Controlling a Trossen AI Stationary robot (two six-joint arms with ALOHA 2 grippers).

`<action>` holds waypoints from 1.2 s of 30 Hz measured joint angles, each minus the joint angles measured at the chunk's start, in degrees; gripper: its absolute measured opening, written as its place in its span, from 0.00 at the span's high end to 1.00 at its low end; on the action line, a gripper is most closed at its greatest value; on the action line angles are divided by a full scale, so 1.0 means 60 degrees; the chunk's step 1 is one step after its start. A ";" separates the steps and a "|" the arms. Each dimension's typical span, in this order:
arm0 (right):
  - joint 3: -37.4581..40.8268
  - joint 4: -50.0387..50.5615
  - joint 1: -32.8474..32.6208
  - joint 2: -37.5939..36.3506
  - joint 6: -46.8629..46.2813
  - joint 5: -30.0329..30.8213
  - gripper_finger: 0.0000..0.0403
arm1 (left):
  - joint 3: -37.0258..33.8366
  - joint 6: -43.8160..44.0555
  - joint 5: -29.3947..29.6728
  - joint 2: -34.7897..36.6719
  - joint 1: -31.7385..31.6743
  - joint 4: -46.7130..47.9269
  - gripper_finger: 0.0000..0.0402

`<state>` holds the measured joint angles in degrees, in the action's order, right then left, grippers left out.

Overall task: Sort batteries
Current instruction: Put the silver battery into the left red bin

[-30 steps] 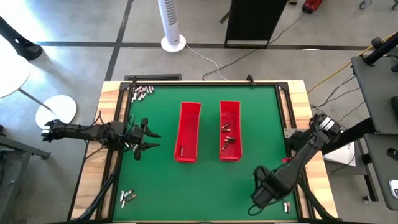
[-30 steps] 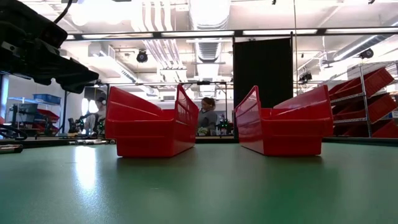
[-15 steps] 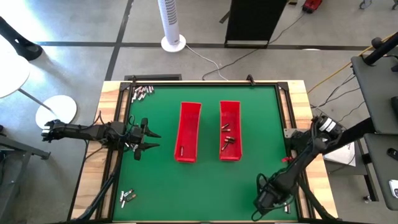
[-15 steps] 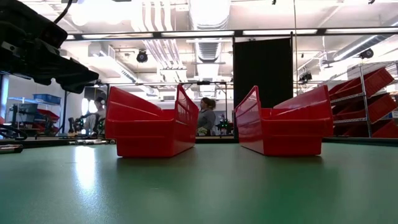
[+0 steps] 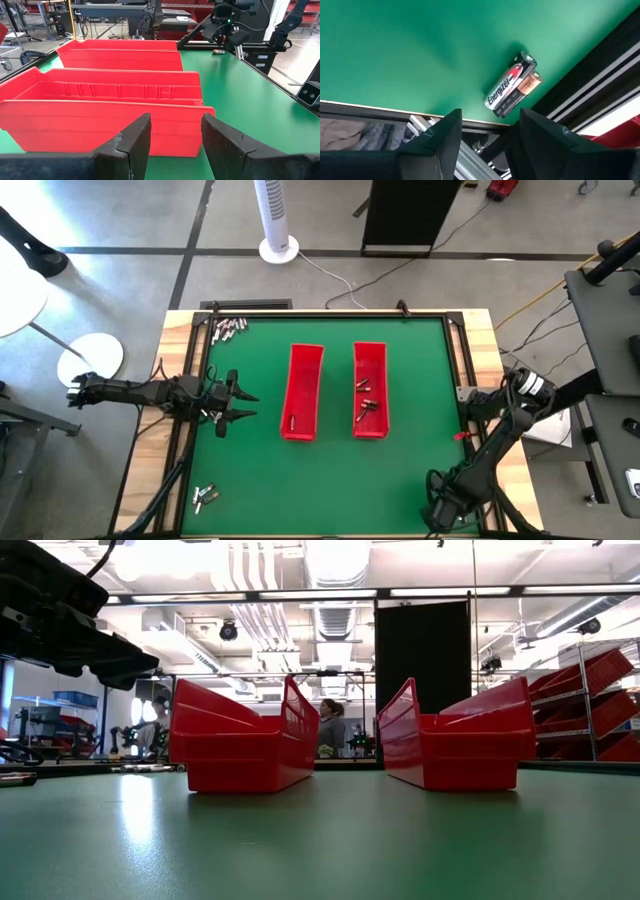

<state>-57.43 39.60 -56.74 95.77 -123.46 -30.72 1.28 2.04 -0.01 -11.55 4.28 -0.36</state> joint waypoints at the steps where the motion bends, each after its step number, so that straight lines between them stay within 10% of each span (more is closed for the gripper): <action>1: 0.0000 0.0002 -0.0003 0.0000 0.0002 0.0115 0.54 | 0.0000 0.0000 0.0002 0.0000 -0.0001 0.0000 0.61; 36: 0.0135 -0.0216 0.0015 0.0233 0.0326 0.0631 0.70 | -0.0001 0.0000 0.0004 0.0000 0.0002 0.0001 0.61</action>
<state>-56.62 38.31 -56.65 97.17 -121.50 -26.94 1.27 2.04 0.01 -11.54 4.29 -0.35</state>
